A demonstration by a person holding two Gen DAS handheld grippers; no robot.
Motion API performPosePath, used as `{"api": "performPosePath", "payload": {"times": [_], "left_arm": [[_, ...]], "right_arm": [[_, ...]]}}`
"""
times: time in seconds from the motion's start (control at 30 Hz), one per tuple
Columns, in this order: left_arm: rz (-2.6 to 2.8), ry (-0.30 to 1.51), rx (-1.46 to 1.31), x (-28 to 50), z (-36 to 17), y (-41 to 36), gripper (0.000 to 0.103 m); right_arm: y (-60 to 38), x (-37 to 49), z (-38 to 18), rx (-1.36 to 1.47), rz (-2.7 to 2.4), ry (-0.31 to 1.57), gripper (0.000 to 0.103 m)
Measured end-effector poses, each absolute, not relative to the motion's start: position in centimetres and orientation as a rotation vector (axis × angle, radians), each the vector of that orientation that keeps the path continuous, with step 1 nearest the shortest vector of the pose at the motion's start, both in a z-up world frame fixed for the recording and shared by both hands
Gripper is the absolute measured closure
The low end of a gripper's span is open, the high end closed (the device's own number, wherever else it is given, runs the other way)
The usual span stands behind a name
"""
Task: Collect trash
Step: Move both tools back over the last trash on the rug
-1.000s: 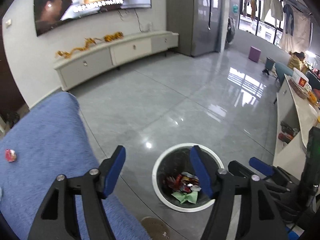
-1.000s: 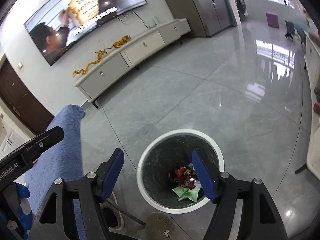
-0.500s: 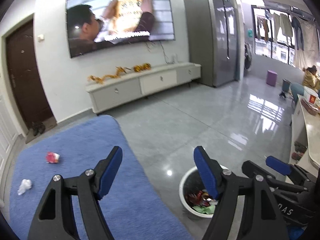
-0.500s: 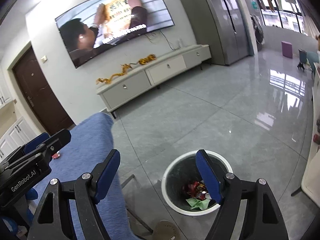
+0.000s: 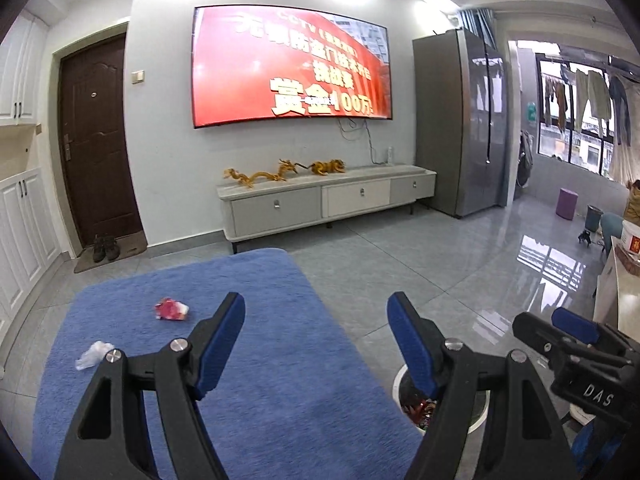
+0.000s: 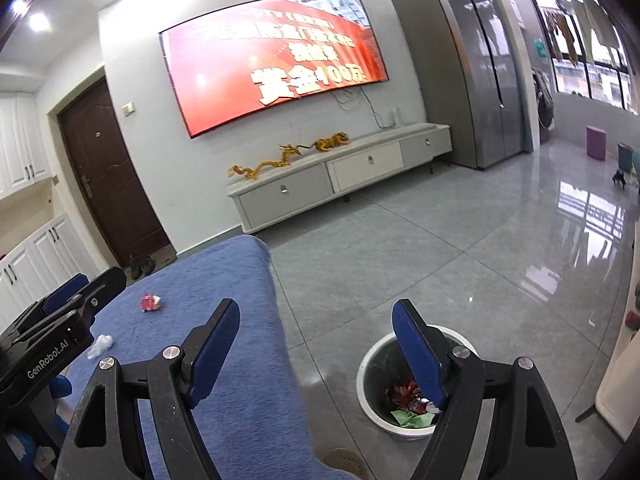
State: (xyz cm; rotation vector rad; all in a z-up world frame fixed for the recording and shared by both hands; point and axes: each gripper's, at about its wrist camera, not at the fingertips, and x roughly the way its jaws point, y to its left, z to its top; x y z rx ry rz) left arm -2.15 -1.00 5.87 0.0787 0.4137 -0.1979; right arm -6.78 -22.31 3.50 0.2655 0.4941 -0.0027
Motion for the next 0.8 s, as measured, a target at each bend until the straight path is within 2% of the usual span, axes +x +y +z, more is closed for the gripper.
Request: {"api": "performPosePath", "payload": {"times": [0.8], "left_arm": [[0.023,0.42,-0.113,-0.9,5.7,15.3,0.03]], "right_arm": [[-11.4,-4.3,7.8,0.073,0.109,0.455,0.025]]}}
